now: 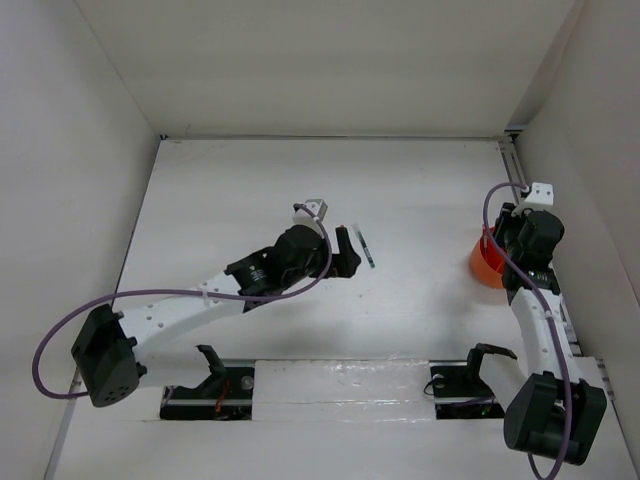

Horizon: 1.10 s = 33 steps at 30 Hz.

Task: Sort the stationery into containers
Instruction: Place the pen in the storage box, then pick up the pen from the center of the board.

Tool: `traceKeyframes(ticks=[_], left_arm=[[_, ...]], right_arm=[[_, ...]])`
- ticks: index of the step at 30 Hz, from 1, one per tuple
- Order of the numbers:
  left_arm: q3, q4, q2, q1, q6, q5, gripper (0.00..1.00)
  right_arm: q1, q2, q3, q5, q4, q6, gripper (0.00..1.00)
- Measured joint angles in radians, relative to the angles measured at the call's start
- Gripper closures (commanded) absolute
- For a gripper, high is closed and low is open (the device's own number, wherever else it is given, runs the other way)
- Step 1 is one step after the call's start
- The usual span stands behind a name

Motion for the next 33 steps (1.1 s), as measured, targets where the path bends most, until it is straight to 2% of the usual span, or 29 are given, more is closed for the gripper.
traceKeyframes(ticks=[6,7,9,10,11,12,17,24,27,33], left_arm=[[0.0,-0.014,0.023,0.0,-0.022,-0.034,0.0],[0.0,-0.021,0.032,0.0,-0.028,-0.046,0.0],[0.004,-0.037,0.061,0.0,-0.04,-0.068,0.0],[0.014,-0.051,0.085,0.0,-0.047,-0.08,0.0],[0.029,-0.067,0.116,0.0,-0.056,-0.089,0.0],[0.051,-0.084,0.155,0.0,-0.064,-0.099,0.0],[0.179,-0.159,0.355,0.005,-0.109,-0.133,0.0],[0.29,-0.224,0.517,0.057,-0.14,-0.141,0.01],[0.36,-0.261,0.58,0.075,-0.14,-0.143,0.03],[0.475,-0.312,0.708,0.076,-0.142,-0.143,0.15]], right_arm=[[0.011,-0.019,-0.001,-0.005,-0.001,0.003,0.61],[0.019,-0.033,-0.001,-0.007,-0.002,0.006,0.56],[0.054,-0.073,0.002,-0.013,-0.008,0.019,0.42],[0.081,-0.093,0.009,-0.014,-0.016,0.024,0.27],[0.112,-0.11,0.022,-0.017,-0.027,0.031,0.21],[0.151,-0.123,0.038,-0.018,-0.036,0.034,0.0],[0.38,-0.141,0.149,0.026,-0.086,0.055,0.0],[0.694,-0.133,0.293,0.228,-0.2,0.077,0.0],[0.734,-0.115,0.362,0.232,-0.229,0.08,0.0],[0.717,-0.1,0.374,0.09,-0.209,0.081,0.02]])
